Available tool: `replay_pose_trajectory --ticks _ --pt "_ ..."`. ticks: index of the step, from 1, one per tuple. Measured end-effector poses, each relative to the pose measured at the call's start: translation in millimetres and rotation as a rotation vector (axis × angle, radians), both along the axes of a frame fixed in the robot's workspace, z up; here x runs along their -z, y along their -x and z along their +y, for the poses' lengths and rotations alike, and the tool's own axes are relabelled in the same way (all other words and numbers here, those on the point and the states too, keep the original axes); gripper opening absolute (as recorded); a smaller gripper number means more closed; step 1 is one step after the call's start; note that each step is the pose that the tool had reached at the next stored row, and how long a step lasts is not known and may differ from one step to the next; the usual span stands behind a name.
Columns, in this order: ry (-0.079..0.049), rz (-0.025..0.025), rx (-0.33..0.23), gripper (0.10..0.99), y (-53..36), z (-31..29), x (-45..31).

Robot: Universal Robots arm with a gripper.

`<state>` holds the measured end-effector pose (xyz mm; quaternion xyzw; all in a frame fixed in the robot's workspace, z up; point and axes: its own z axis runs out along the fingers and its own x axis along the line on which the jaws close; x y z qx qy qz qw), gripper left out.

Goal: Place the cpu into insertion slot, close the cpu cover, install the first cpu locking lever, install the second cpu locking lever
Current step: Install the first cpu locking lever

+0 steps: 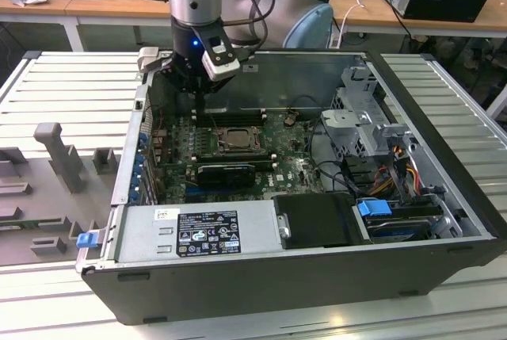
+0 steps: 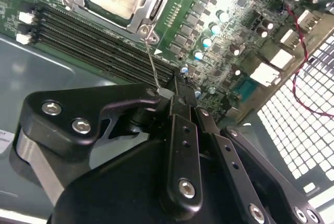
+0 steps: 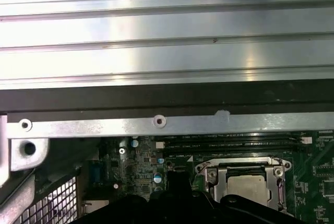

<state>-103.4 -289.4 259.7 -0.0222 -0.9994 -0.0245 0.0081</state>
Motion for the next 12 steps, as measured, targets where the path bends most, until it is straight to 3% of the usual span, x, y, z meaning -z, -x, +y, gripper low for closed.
replay_pose_trajectory --ticks 12 --pt "0.000 -0.0001 0.000 0.106 -8.2 0.1 0.1"
